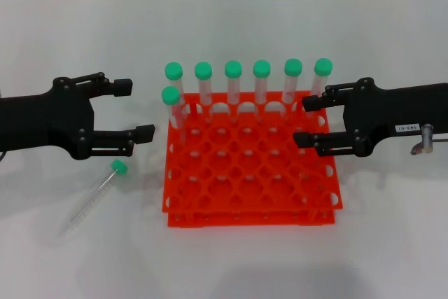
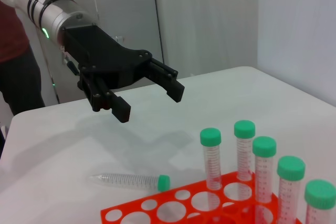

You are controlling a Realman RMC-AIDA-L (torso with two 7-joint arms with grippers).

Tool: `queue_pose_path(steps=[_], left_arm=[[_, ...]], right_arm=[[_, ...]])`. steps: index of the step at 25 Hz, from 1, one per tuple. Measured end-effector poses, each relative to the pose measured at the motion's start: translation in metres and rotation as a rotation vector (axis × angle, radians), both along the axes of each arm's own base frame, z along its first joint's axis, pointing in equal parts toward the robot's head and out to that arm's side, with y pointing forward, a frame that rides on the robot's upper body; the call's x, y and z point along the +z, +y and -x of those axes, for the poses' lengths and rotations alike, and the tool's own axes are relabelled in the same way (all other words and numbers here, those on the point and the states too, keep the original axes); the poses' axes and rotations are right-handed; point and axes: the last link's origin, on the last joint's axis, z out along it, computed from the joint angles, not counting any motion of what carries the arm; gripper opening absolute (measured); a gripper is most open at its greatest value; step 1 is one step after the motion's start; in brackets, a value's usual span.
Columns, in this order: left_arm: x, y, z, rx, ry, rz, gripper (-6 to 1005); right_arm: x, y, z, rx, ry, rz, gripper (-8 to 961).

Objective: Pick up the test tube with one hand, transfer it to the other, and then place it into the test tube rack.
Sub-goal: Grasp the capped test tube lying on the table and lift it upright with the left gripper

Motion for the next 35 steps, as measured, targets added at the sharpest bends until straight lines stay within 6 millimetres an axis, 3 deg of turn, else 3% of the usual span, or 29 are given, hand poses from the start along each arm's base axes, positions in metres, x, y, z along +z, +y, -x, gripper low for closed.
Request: queue_pose_path(steps=[19, 35], left_arm=[[-0.003, -0.002, 0.004, 0.020, 0.017, 0.020, 894], [0.015, -0.007, 0.012, 0.289, 0.189, 0.232, 894]], right_arm=[[0.000, 0.001, 0.002, 0.003, 0.005, -0.006, 633], [0.002, 0.002, 0.009, 0.022, 0.023, -0.010, 632]])
